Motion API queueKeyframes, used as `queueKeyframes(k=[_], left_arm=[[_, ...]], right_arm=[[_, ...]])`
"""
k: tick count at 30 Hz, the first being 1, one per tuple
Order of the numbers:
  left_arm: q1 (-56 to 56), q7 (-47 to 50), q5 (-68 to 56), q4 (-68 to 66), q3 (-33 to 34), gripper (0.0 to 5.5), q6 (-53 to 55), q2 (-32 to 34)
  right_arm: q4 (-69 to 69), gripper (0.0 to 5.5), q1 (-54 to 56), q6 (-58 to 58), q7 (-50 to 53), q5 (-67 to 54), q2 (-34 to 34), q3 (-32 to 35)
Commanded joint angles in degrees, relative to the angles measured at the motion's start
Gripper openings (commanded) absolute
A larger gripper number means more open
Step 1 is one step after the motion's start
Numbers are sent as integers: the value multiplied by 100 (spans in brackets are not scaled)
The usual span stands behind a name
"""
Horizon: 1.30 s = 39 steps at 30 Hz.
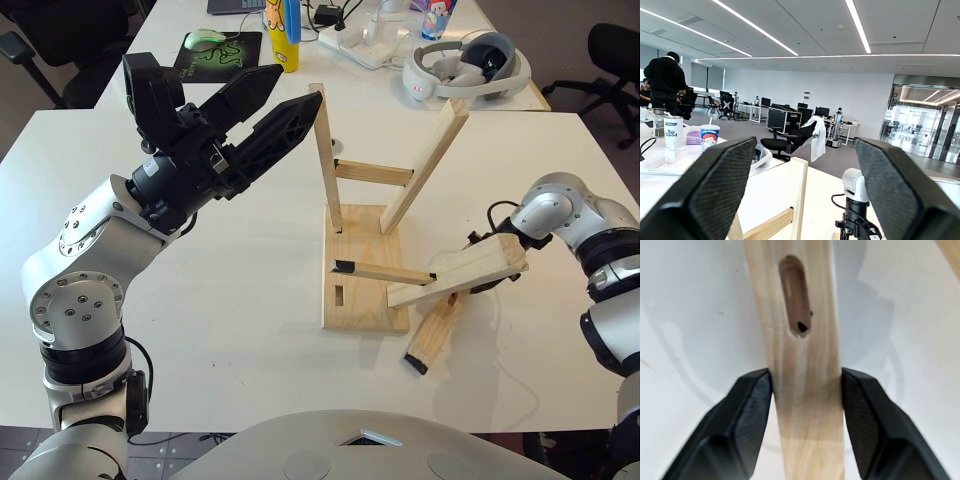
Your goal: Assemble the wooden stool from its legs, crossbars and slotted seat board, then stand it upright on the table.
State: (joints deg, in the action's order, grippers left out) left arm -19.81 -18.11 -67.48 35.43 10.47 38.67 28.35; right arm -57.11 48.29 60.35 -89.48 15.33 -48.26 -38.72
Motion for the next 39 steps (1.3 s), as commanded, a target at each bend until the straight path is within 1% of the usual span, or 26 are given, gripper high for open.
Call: queueKeyframes(k=[1, 4, 6, 9, 11, 14, 18, 21, 25, 29, 30, 32, 34, 37, 39], left_arm=[[44, 45, 12, 59, -16, 359, -38, -12], [73, 70, 26, 86, -20, 359, -64, -17], [113, 97, 30, 130, 3, 359, -95, -18], [167, 140, 44, 191, 24, 359, -146, -33], [166, 124, 48, 187, 19, 359, -173, -34], [206, 154, 89, 226, 34, 359, -234, -49], [200, 123, 131, 196, 22, 359, -296, -42], [154, 78, 163, 136, -5, 359, -332, -41], [123, 40, 189, 95, -14, 359, -354, -22], [88, 14, 172, 103, 94, 359, -352, 87], [60, 20, 147, 141, 167, 359, -344, 158], [-157, 77, -317, 372, 590, 359, -401, 420], [-373, 183, -995, 529, 1055, 359, -515, 666], [-634, 322, -1830, 346, 1684, 359, -610, 1094], [-634, 386, -2129, 115, 1840, 359, -554, 1310]], right_arm=[[-171, 207, 491, 251, -211, 71, -11, 44], [-431, 207, 1149, 550, 108, 502, -79, 78], [-629, 207, 1950, 649, 843, 1238, -184, 53], [-843, 207, 3104, 306, 2532, 2647, -327, -218], [-1011, 207, 3716, -160, 3768, 3602, -454, -576], [-1338, 206, 4395, -1056, 5376, 4728, -405, -1158], [-1722, 206, 5063, -2208, 7094, 5443, -149, -1475], [-1838, 206, 5349, -2592, 8585, 5506, 240, -1375], [-1801, 206, 5503, -2213, 10082, 5403, 566, -1265], [-1748, 206, 5677, -1610, 11205, 5514, 692, -1406], [-1684, 206, 5749, -1283, 11578, 5612, 705, -1503], [-1281, 206, 5976, -378, 12952, 6196, 679, -2025], [-1030, 206, 6149, 135, 13909, 6621, 700, -2382], [-660, 206, 6434, 566, 15152, 7134, 753, -2774], [-364, 206, 6599, 734, 15894, 7461, 788, -3027]])
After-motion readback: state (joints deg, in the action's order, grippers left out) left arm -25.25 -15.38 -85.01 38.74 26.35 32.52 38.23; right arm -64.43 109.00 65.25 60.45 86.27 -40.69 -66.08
